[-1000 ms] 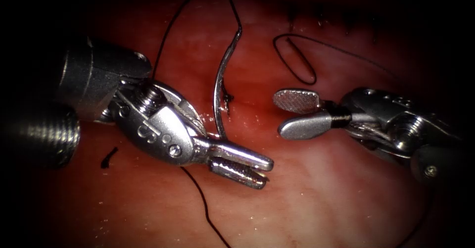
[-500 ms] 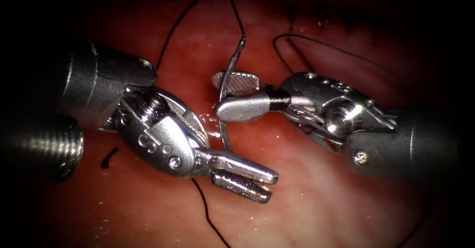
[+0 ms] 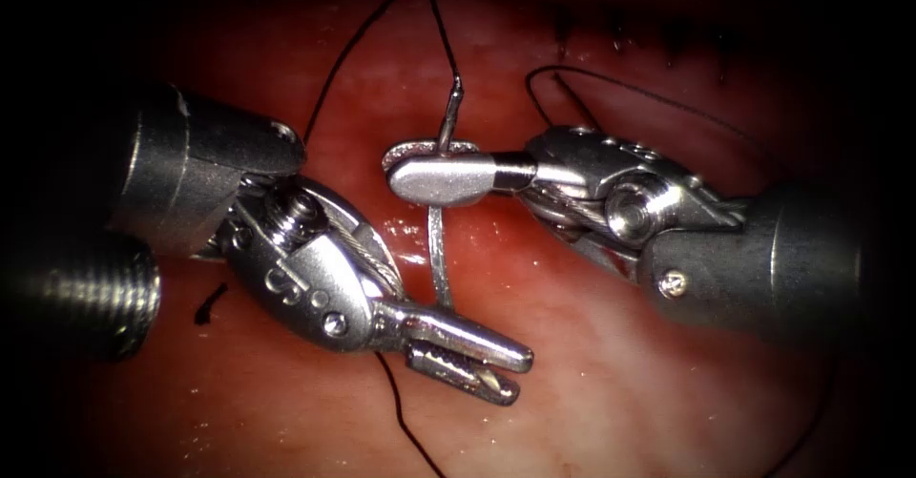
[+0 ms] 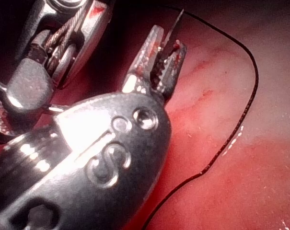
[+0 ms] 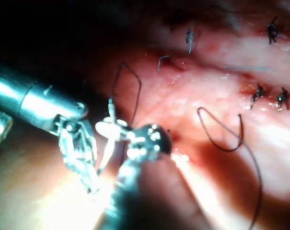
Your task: Wound Closure
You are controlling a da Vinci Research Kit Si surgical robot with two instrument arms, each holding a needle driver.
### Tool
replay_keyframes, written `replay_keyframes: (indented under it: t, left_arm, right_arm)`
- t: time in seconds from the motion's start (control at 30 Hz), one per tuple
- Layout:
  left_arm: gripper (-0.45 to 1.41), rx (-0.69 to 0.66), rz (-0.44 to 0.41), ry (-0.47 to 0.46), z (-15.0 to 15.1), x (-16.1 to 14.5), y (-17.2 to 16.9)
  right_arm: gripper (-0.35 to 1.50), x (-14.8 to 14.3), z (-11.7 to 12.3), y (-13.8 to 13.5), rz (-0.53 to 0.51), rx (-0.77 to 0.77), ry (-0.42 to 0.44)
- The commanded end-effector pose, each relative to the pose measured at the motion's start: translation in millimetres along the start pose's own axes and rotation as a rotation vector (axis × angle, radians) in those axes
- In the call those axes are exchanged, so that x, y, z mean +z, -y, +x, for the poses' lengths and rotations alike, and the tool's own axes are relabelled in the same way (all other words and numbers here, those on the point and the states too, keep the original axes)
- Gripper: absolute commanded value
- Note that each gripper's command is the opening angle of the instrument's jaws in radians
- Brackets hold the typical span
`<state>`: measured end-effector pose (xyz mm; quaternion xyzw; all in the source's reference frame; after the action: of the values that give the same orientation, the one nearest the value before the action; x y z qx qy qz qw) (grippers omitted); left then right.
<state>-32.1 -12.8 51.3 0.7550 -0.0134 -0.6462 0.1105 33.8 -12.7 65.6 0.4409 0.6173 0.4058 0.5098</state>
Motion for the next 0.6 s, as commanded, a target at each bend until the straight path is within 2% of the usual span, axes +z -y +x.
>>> replay_keyframes:
  t: [0.03,0.17,0.2,0.23,0.27,0.3,0.47,0.53,0.6]
  left_arm:
    - [-0.45,0.001,0.003,-0.005,-0.3,0.5,0.2]
    - [-0.45,-0.027,0.009,-0.017,0.3,0.5,0.6]
    - [-0.23,-0.04,0.009,-0.018,0.3,0.5,0.7]
    - [0.22,-0.07,0.009,-0.02,0.4,0.4,0.8]
    - [0.51,-0.113,0.02,-0.009,0.4,0.3,0.9]
    - [0.56,-0.125,0.033,0.005,0.5,0.1,1.0]
    - [0.39,-0.165,0.105,0.082,0.9,-1.2,0.9]
    - [0.46,-0.181,0.122,0.104,1.3,-1.9,1.0]
    - [0.42,-0.186,0.143,0.13,1.7,-2.5,1.2]
  right_arm:
    - [-0.35,0.6,-0.5,-0.8,-0.025,0.004,0.018]
    - [-0.35,0.3,-0.7,-1.3,-0.059,0.0,0.023]
    - [-0.35,0.1,-0.6,-1.3,-0.067,0.0,0.018]
    - [-0.35,0.0,-0.4,-1.3,-0.074,0.008,0.013]
    - [-0.35,-0.2,-0.2,-1.2,-0.082,0.004,0.008]
    - [-0.35,-0.6,0.2,-1.1,-0.098,-0.011,0.001]
    - [-0.35,-2.7,2.1,-0.2,-0.18,-0.071,-0.029]
    - [-0.35,-3.6,2.8,0.3,-0.218,-0.113,-0.023]
    - [-0.35,-4.2,3.2,0.6,-0.254,-0.144,-0.018]
